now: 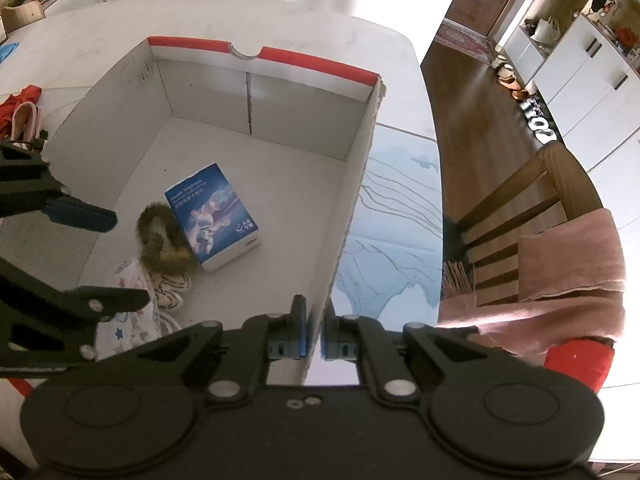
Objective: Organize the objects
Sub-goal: 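Lower the hair tie into the box and open the left gripper, then move the left gripper back to the pink fluffy ball on the pile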
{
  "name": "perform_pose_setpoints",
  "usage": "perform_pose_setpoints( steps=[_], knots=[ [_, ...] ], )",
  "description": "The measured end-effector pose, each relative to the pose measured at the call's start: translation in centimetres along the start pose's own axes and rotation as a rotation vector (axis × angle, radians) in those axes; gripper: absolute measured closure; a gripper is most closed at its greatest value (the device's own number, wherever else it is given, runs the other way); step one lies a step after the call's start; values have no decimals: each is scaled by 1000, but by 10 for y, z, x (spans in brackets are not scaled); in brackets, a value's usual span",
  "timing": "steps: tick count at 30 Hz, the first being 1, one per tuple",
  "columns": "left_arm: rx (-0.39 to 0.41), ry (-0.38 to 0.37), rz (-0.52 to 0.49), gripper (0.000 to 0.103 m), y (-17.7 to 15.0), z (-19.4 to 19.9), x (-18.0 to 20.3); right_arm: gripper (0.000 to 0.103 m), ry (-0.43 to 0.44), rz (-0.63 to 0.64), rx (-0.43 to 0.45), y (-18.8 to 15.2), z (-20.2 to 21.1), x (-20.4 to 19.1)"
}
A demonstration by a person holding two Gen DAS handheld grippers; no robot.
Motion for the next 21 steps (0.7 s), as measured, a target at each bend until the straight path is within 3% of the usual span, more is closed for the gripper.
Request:
perform_pose_setpoints(
  steps=[11,13,21],
  knots=[
    [113,-56,78,47,-4,63,-8,98,3,-3,-3,-1,0,-1],
    [133,-62,100,43,-8,75,-13,98,3,-3,-3,-1,0,-1],
    [174,-7,228,34,-38,107,-61,98,10,-2,-8,-4,0,-1]
  ],
)
Point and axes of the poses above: each gripper's, at about its wrist camera, not at the fingertips, and z roughly against the way its jaws point, x to its right, y to its top, the point moved 9 cm from there along -z, roughly the way its jaws point, and after that the axes turned 4 degrees about z, right-handed, at the moved point
